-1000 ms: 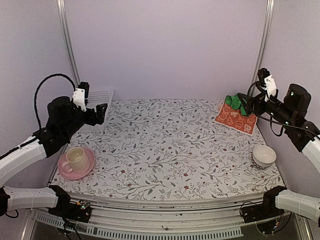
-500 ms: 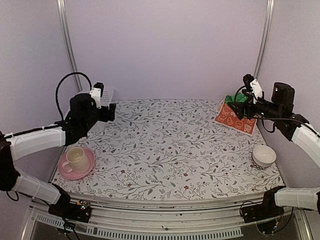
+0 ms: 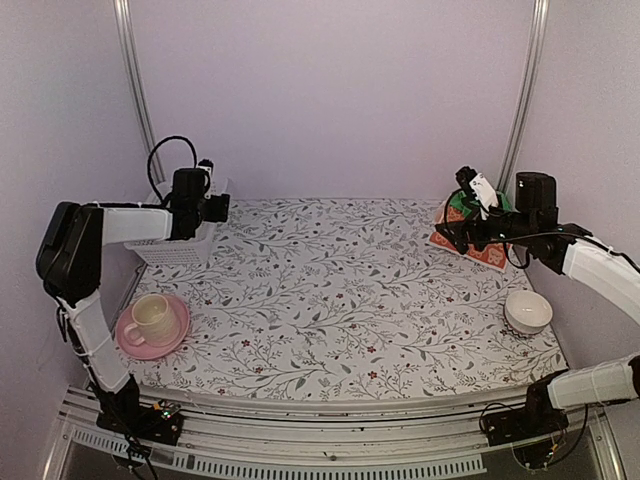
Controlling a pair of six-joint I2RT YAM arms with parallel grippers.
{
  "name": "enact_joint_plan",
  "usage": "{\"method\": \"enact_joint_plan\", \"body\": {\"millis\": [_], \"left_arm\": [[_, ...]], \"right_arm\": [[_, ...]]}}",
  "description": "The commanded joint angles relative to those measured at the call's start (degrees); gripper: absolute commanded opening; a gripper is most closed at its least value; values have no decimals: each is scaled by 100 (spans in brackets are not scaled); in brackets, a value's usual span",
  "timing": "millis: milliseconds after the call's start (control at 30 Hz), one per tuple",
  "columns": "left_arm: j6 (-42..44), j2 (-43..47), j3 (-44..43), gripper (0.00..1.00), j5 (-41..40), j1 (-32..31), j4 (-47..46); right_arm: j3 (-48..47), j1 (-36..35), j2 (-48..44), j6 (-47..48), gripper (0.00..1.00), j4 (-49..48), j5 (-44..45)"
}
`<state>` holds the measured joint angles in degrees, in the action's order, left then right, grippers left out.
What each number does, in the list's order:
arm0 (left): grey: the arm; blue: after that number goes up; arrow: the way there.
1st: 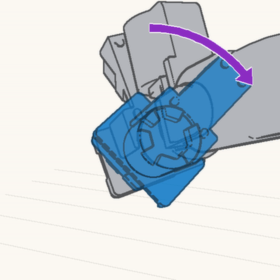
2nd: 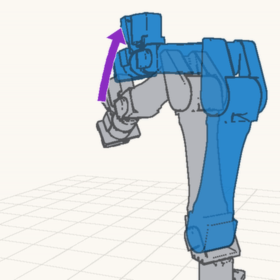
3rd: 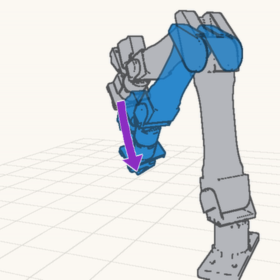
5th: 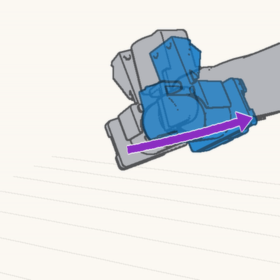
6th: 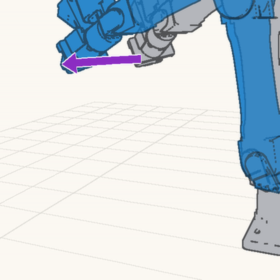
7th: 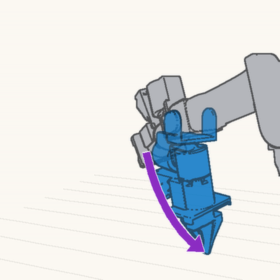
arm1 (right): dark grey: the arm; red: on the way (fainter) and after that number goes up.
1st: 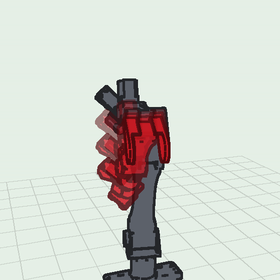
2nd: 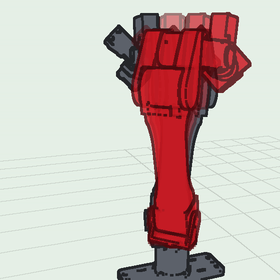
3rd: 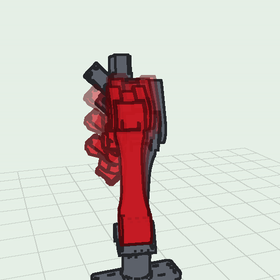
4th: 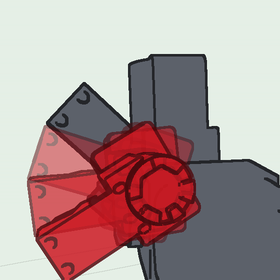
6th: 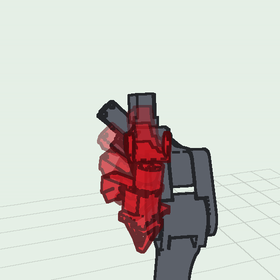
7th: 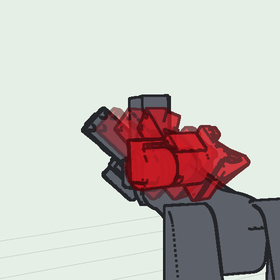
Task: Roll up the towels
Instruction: Move the bin to the corner of the board.
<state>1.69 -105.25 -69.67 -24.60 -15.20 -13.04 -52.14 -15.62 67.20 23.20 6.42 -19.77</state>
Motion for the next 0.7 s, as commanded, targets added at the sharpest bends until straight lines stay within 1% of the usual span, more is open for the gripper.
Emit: {"method": "enact_joint_plan", "body": {"millis": [0,133,333,533,667], "left_arm": [[140,-243,-322,97,7,193,121],[200,-457,-492,97,283,198,279],[59,-604,-524,97,969,202,359],[18,-1066,-861,97,751,220,840],[-25,-1242,-996,97,495,240,996]], "right_arm": [[-35,-129,133,126,99,-15,169],[-1,-181,186,179,99,-50,278],[35,-246,197,274,99,-74,429],[61,-309,231,331,99,-103,489],[71,-324,250,352,99,-116,517]]}}
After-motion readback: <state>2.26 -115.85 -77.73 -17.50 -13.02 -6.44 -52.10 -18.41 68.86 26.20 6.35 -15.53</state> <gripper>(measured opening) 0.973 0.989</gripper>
